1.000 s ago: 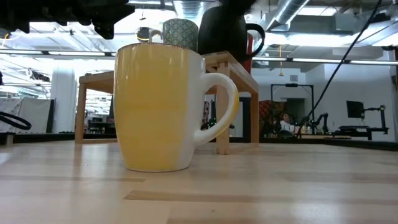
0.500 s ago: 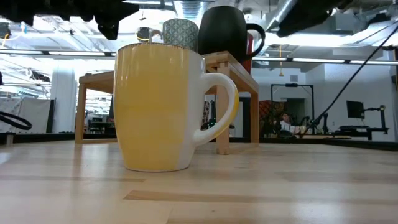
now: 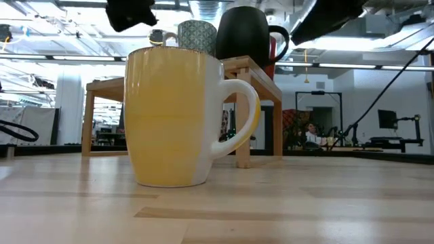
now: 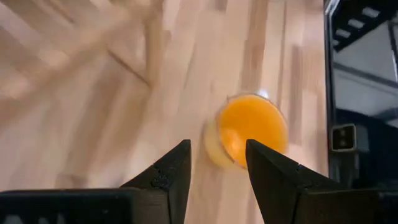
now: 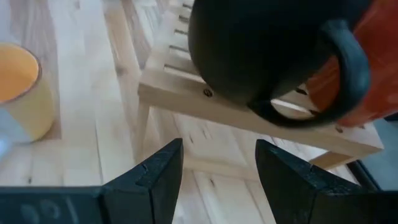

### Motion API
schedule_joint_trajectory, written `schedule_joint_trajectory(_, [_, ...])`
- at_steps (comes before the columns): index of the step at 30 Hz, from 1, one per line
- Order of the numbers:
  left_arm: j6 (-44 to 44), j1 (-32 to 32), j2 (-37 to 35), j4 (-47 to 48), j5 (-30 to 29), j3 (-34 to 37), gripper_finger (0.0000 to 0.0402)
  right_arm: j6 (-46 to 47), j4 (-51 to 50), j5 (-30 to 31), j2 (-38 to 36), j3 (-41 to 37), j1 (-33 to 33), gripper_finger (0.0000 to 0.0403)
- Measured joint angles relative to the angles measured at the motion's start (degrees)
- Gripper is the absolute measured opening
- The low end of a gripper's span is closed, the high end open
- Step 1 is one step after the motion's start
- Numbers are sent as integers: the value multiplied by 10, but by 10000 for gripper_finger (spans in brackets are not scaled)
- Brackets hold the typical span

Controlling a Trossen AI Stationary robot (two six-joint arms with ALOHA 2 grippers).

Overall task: Place coffee mugs
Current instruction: Put the yellow mug on the shelf

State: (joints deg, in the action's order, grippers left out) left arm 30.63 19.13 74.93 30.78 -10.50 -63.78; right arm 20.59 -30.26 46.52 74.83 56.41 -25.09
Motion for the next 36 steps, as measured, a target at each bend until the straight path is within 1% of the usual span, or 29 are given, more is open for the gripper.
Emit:
schedule_joint_trajectory(3, [40, 11, 55, 5, 17, -46, 138, -1, -15, -7, 7, 0, 6, 227])
schedule_joint_trajectory(5, [64, 11, 85, 12, 31, -68, 138, -1, -7, -10, 15, 1, 6, 227])
schedule_joint_trajectory(10, [121, 10, 143, 23, 60, -77, 138, -1, -12, -16, 15, 1, 3, 227])
schedule_joint_trajectory(13, [130, 3, 169, 37, 79, -76, 138, -1, -14, -16, 15, 1, 3, 227])
schedule_joint_trajectory(16, [124, -6, 181, 41, 86, -76, 138, -1, -14, -16, 15, 1, 4, 227])
schedule_joint_trajectory(21, [125, -5, 181, 46, 50, -76, 138, -1, -10, -16, 15, 1, 4, 228])
schedule_joint_trajectory(28, [131, 0, 191, 36, 53, -75, 138, -1, -10, -16, 15, 1, 4, 228])
schedule_joint_trajectory(31, [136, 2, 200, 2, 61, -68, 138, -1, -9, -16, 16, 1, 4, 228])
schedule_joint_trajectory(34, [143, 2, 214, 14, 86, -58, 138, -1, -7, -16, 16, 1, 4, 228])
schedule_joint_trajectory(36, [143, 2, 220, 2, 99, -51, 138, -1, -8, -16, 16, 1, 4, 228])
